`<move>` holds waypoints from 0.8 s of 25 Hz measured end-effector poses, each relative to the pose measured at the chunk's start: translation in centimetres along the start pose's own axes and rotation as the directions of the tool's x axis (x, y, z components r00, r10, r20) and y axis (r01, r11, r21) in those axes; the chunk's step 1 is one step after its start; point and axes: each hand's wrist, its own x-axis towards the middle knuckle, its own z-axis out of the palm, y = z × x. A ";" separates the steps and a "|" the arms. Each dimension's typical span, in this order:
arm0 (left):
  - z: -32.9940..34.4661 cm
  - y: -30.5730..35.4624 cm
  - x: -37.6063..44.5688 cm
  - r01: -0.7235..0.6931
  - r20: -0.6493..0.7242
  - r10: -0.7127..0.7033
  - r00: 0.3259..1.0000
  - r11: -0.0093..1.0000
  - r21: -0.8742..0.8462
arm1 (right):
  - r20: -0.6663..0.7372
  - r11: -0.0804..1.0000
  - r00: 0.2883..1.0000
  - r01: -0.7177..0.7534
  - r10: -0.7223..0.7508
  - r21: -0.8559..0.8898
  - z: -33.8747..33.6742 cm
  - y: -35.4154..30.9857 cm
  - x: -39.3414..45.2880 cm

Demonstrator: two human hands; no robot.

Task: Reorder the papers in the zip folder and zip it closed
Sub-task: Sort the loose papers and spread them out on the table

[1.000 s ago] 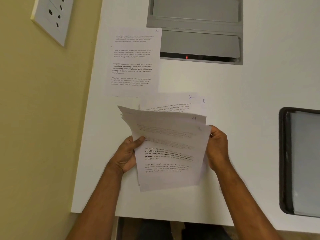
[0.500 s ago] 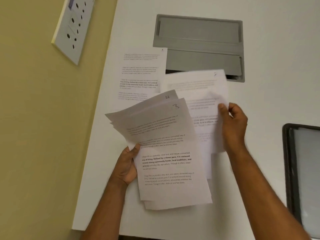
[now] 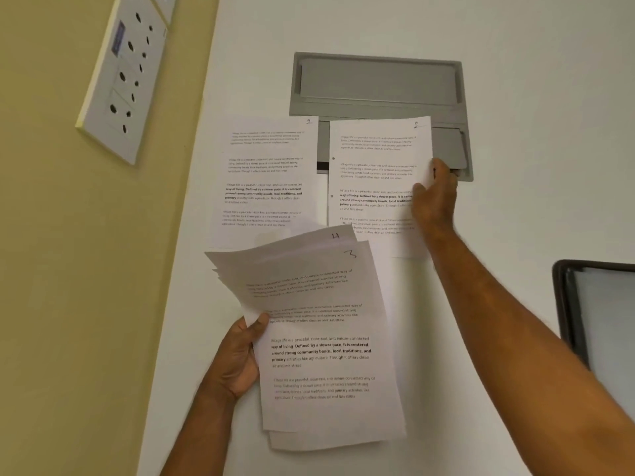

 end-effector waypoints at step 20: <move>0.9 3.0 -5.5 0.076 0.229 -0.075 0.970 0.997 0.003 | 0.135 0.887 0.919 -0.394 0.371 0.243 -5.0 2.7 -22.4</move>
